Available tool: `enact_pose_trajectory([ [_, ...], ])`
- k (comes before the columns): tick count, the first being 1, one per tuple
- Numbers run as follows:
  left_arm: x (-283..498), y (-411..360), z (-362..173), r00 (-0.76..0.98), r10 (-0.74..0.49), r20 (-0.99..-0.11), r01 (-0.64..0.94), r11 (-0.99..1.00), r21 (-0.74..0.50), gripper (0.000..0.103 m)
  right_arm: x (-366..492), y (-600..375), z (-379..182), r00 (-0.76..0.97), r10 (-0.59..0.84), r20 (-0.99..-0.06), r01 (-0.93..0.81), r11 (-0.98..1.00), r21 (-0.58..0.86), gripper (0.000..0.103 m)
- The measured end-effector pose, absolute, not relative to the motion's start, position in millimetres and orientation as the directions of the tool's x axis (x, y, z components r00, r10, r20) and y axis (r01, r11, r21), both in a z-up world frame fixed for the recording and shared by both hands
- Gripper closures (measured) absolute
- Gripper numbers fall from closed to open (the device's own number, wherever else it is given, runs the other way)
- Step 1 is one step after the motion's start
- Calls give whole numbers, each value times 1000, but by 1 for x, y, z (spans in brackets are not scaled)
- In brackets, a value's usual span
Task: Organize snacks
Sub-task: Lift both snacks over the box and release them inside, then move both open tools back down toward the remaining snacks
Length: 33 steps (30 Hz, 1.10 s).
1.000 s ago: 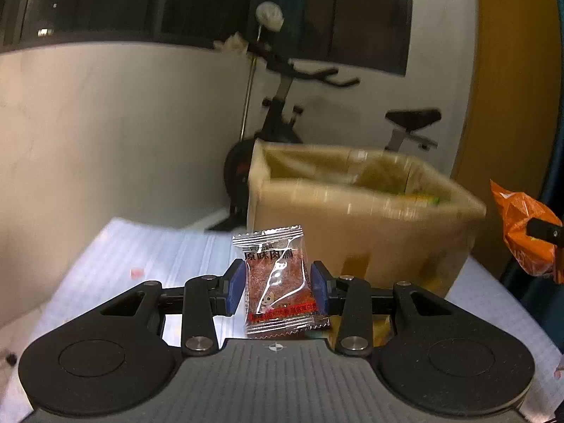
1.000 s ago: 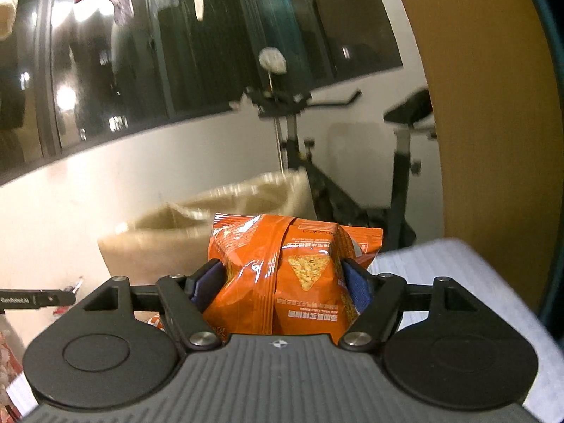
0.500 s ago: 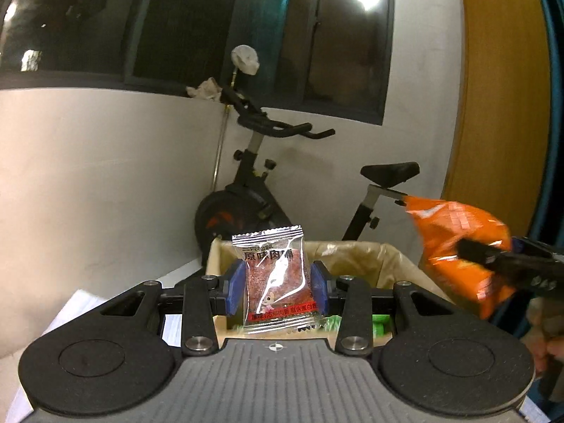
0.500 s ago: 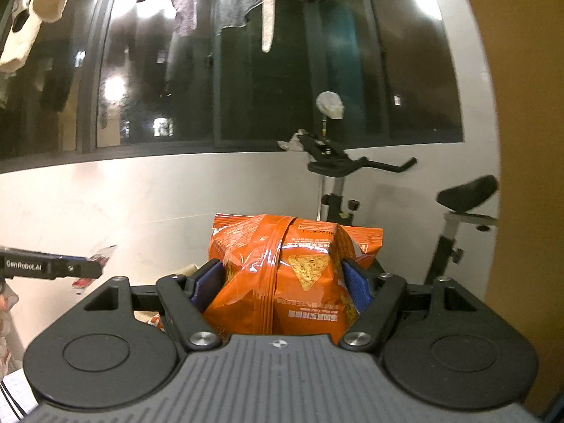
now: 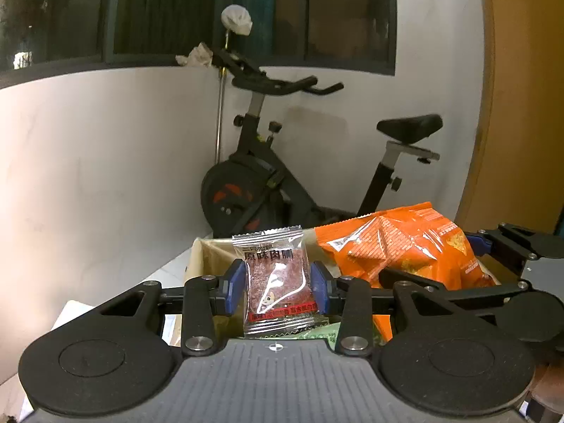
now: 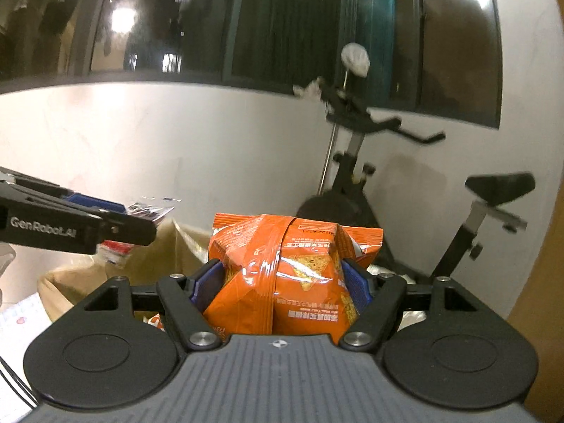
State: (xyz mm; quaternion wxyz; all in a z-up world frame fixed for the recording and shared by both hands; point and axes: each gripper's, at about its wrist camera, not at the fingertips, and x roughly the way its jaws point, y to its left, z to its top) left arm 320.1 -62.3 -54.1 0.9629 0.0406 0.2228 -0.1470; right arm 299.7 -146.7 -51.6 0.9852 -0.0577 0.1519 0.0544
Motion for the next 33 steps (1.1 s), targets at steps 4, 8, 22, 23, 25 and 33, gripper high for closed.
enact_pose_trajectory([
  [4, 330, -57, -61, 842, -269, -468, 302, 953, -4, 59, 308, -143, -60, 935, 91, -343, -130, 987, -94, 28],
  [8, 336, -53, -65, 832, -250, -496, 283, 959, -10, 44, 314, -144, -63, 919, 115, -377, -157, 984, -82, 27],
  [22, 313, -35, -51, 840, -244, -484, 269, 963, -17, 36, 305, -152, -49, 900, 170, -401, -179, 984, 15, 14],
  [23, 309, -32, -49, 843, -246, -479, 273, 962, -13, 36, 301, -150, -48, 899, 181, -400, -188, 982, 21, 14],
  [25, 301, -27, -45, 848, -245, -470, 276, 961, -4, 36, 292, -149, -45, 897, 200, -395, -207, 978, 26, 14],
  [33, 257, 8, -33, 860, -250, -444, 270, 963, -19, 36, 244, -150, -34, 900, 229, -370, -220, 973, 68, 14],
])
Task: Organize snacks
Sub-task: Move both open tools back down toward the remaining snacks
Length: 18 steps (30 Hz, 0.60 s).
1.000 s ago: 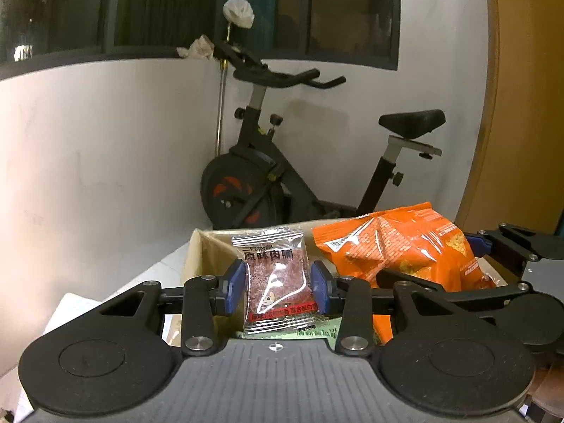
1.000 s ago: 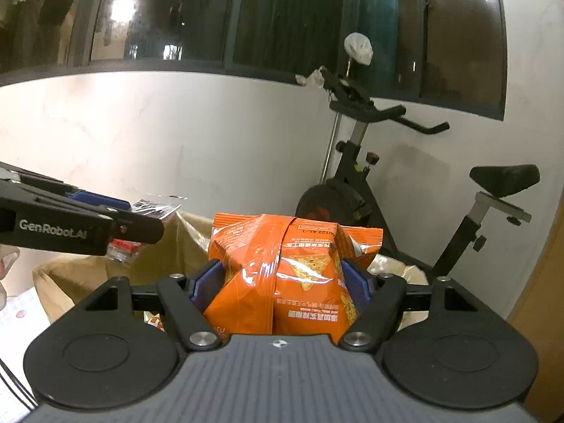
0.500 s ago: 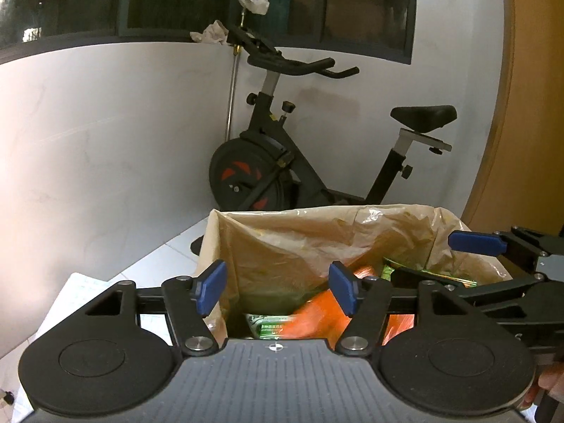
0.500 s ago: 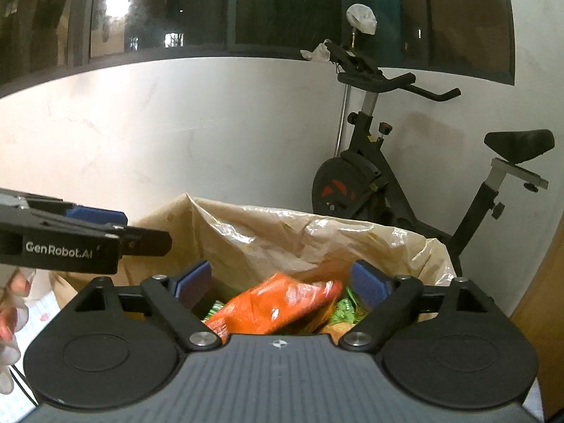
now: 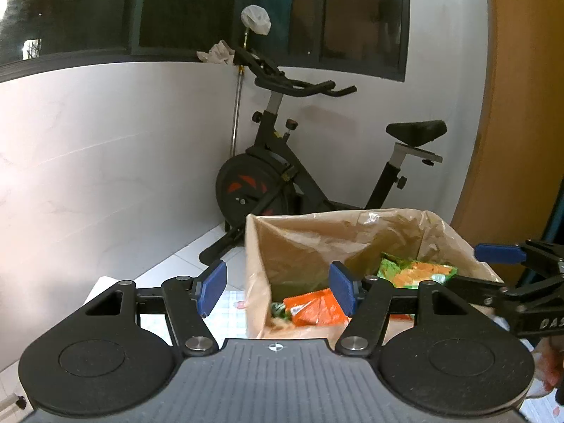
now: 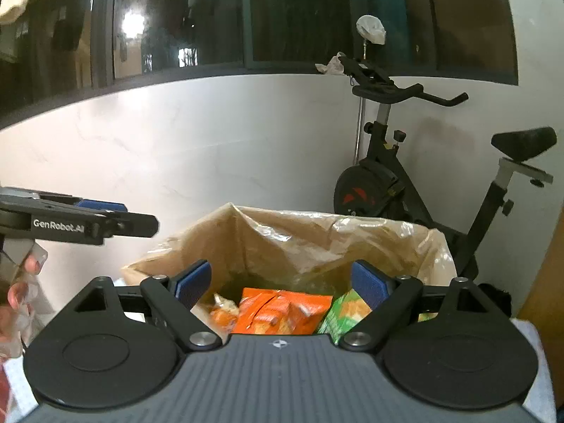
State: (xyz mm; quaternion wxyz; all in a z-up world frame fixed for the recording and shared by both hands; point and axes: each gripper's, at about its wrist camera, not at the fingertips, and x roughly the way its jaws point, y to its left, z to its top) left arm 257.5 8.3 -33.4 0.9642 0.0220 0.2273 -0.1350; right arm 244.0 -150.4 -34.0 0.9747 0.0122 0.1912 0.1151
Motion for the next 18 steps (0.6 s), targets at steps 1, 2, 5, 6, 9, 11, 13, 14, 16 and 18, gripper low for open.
enact_pose_trajectory([
  [1, 252, 12, -34, 861, -249, -442, 270, 963, -18, 36, 237, -151, -33, 901, 232, -366, -221, 973, 74, 14],
  [2, 244, 17, -35, 862, -247, -443, 268, 963, -16, 36, 229, -152, -33, 903, 237, -359, -223, 972, 81, 14],
  [5, 228, 27, -44, 855, -242, -458, 263, 965, -19, 36, 206, -155, -38, 909, 239, -341, -219, 971, 96, 14],
  [6, 222, 29, -50, 851, -241, -467, 260, 965, -24, 36, 200, -155, -41, 911, 236, -339, -215, 972, 99, 14],
  [9, 208, 36, -67, 837, -239, -492, 253, 967, -39, 36, 184, -153, -56, 911, 223, -346, -201, 975, 97, 14],
  [11, 198, 38, -81, 827, -237, -510, 252, 967, -41, 36, 174, -149, -68, 908, 211, -362, -191, 977, 91, 14],
  [13, 189, 42, -95, 819, -231, -526, 248, 968, -39, 36, 166, -145, -82, 899, 211, -383, -190, 977, 94, 15],
  [14, 185, 43, -102, 814, -229, -534, 247, 968, -39, 36, 162, -143, -88, 894, 212, -395, -188, 977, 98, 15],
  [16, 179, 43, -115, 802, -228, -552, 240, 969, -52, 36, 154, -137, -104, 881, 212, -423, -185, 977, 106, 15],
  [18, 174, 44, -127, 788, -235, -569, 232, 969, -79, 36, 147, -132, -121, 863, 215, -456, -182, 976, 116, 15],
])
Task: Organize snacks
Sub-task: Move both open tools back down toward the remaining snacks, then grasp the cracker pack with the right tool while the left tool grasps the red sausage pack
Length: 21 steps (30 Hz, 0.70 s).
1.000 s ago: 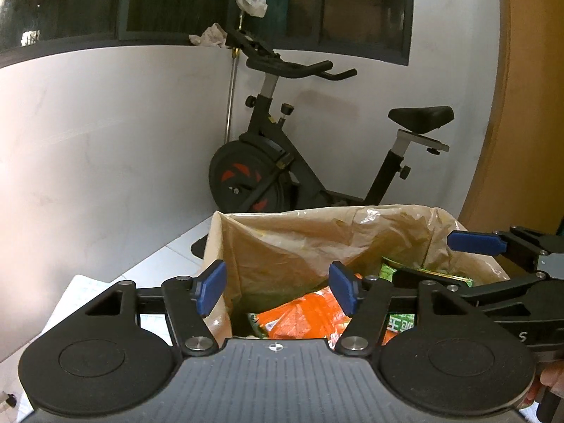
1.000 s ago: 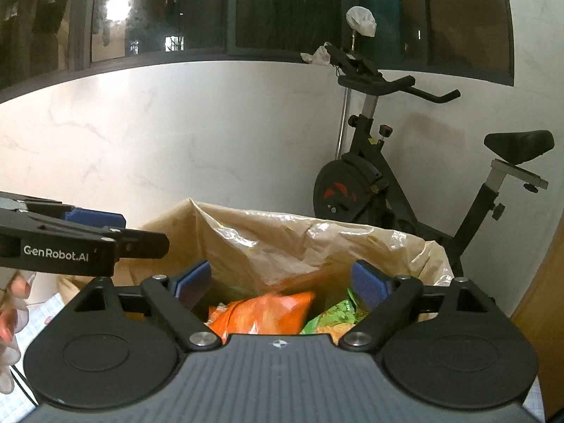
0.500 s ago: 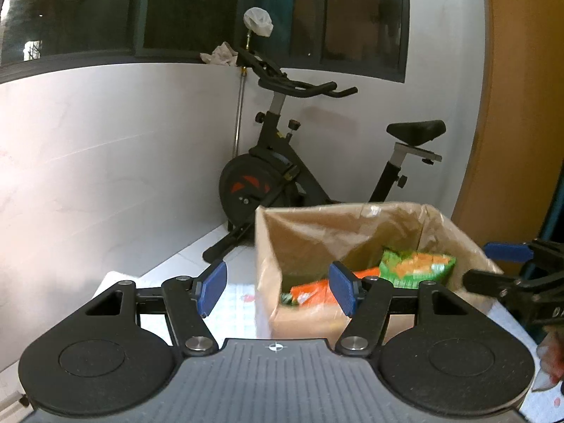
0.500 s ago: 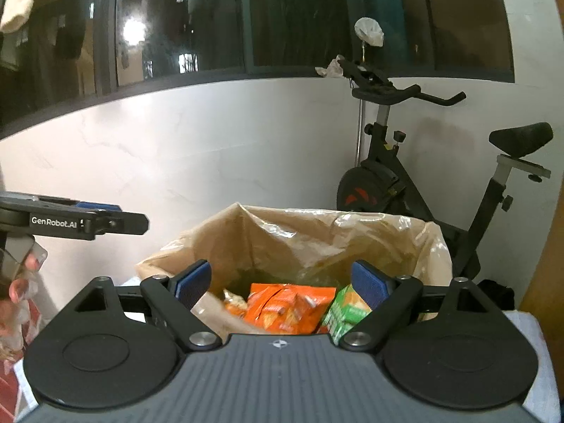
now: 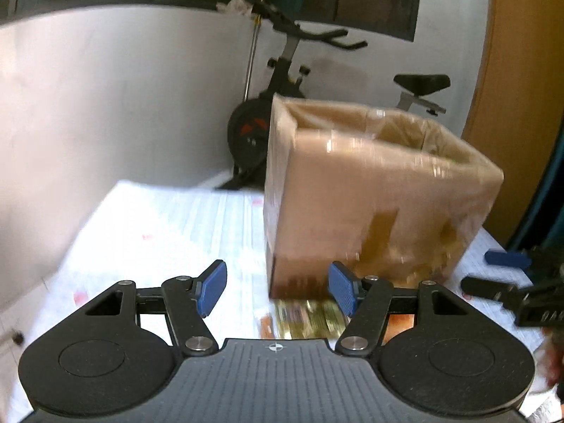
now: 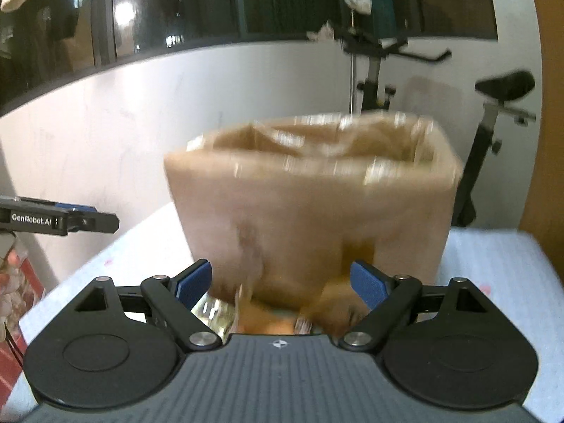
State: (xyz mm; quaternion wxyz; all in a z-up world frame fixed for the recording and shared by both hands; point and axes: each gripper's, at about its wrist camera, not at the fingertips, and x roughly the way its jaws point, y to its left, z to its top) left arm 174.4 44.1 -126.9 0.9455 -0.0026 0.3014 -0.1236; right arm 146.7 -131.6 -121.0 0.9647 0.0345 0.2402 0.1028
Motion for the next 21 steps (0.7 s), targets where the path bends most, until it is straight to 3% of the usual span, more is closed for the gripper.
enact_pose_trajectory([
  [9, 151, 42, -171, 759, -216, -614, 201, 975, -95, 36, 127, -110, -185, 723, 267, -637, -182, 963, 197, 29],
  [11, 148, 42, -177, 751, -217, -623, 194, 975, -106, 36, 122, -105, -190, 705, 274, -654, -193, 962, 196, 35],
  [21, 134, 42, -204, 717, -212, -664, 181, 977, -115, 37, 114, -86, -206, 618, 264, -740, -233, 961, 149, 45],
])
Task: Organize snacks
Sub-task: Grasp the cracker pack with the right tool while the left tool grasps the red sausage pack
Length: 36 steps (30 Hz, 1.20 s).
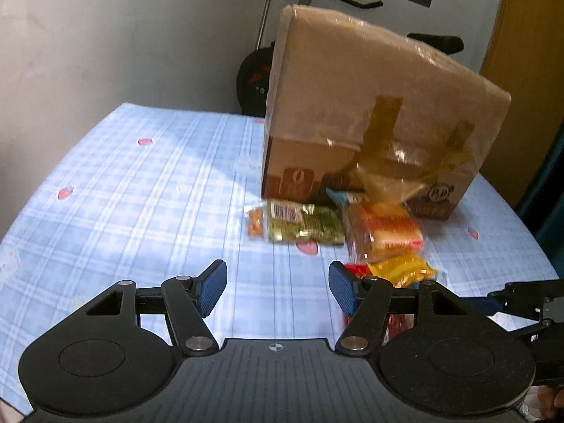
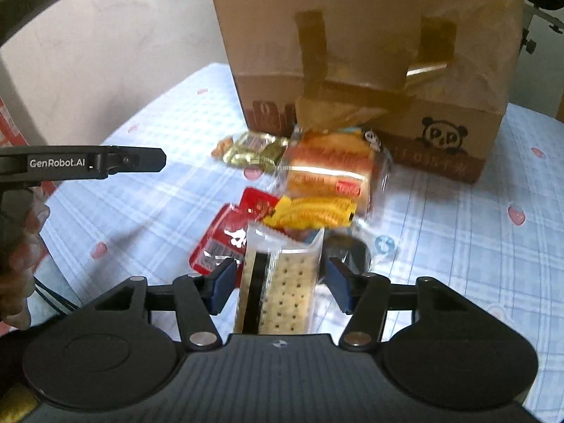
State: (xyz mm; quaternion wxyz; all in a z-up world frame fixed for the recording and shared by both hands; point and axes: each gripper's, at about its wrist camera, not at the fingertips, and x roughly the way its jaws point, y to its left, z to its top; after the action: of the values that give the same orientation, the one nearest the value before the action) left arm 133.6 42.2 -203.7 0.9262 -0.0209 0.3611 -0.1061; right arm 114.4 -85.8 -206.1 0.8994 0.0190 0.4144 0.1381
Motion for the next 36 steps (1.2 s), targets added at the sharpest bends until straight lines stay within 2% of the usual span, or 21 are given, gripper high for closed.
enact_pose_trajectory([
  [9, 127, 36, -217, 687, -224, -691, 187, 974, -129, 37, 114, -82, -214, 584, 253, -771, -248, 960, 127, 45],
  [13, 127, 34, -218, 681, -225, -697, 190, 973, -128, 37, 115, -83, -219, 565, 268, -780, -247, 957, 151, 50],
  [19, 128, 34, -218, 677, -235, -698, 197, 971, -136, 37, 108, -97, -204, 634, 301, -713, -234, 953, 194, 52],
  [23, 130, 24, -219, 662, -254, -705, 235, 964, -127, 37, 106, -111, -191, 709, 250, -659, -197, 968, 155, 52],
  [29, 132, -1, -226, 623, -290, -727, 315, 943, -107, 36, 110, -136, -200, 722, 191, -665, -112, 981, 160, 52],
  [36, 138, -28, -237, 585, -293, -756, 365, 928, -78, 36, 109, -144, -205, 741, 175, -649, -101, 983, 151, 52],
])
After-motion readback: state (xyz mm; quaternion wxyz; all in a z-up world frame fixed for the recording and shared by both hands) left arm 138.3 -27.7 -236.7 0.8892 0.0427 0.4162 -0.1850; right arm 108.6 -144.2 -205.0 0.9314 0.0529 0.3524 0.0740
